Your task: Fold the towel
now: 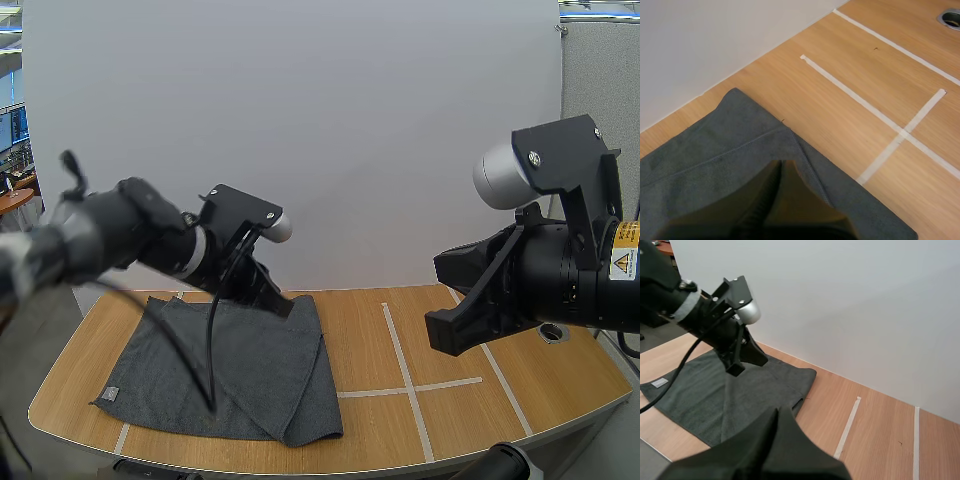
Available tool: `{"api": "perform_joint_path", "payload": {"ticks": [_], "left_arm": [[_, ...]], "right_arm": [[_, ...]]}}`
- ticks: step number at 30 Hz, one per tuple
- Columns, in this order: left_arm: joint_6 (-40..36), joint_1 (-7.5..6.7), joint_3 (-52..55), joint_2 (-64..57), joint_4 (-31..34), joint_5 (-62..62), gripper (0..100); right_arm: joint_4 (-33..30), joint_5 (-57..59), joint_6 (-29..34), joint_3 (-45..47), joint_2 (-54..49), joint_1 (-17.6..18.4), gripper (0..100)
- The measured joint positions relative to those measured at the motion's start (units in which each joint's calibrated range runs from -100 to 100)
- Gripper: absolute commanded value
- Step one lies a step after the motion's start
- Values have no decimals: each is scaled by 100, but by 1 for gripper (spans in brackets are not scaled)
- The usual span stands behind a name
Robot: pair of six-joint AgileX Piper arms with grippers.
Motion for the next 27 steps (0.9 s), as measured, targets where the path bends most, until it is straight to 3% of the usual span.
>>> {"api": "perform_joint_path", "payload": {"ticks": [4, 5, 6, 7, 9, 10, 11, 12, 16, 19, 22, 27], "left_arm": [[48, -9, -345, 653, -91, -29, 39], [46, -9, -376, 706, -103, -29, 63], [46, -9, -405, 757, -105, -29, 66], [59, -21, -468, 878, -133, -46, 90], [58, -87, -751, 1377, -160, -33, 100], [58, -87, -1081, 1377, -172, -33, 100], [5, -415, -1363, 2416, -31, 82, 100], [-40, -542, -1494, 2681, 130, 38, 100], [-332, -829, -1940, 3284, 876, -78, 100], [-391, -913, -2125, 3470, 974, -92, 100], [-722, -1098, -2494, 3810, 1573, -283, 100], [-1100, -1182, -2700, 4181, 2199, -599, 100]], "right_arm": [[0, 0, 0, 0, 0, 0, 0], [0, 0, 0, 0, 0, 0, 0], [0, 0, 0, 0, 0, 0, 0], [0, 0, 0, 0, 0, 0, 0], [0, 0, 0, 0, 0, 0, 0], [0, 0, 0, 0, 0, 0, 0], [0, 0, 0, 0, 0, 0, 0], [0, 0, 0, 0, 0, 0, 0], [-44, 0, 0, 0, -12, 0, 0], [-87, 0, 0, 0, -12, 0, 0], [-100, 0, 0, 0, -12, 0, 0], [-114, 0, 0, 0, -12, 0, 0]]}}
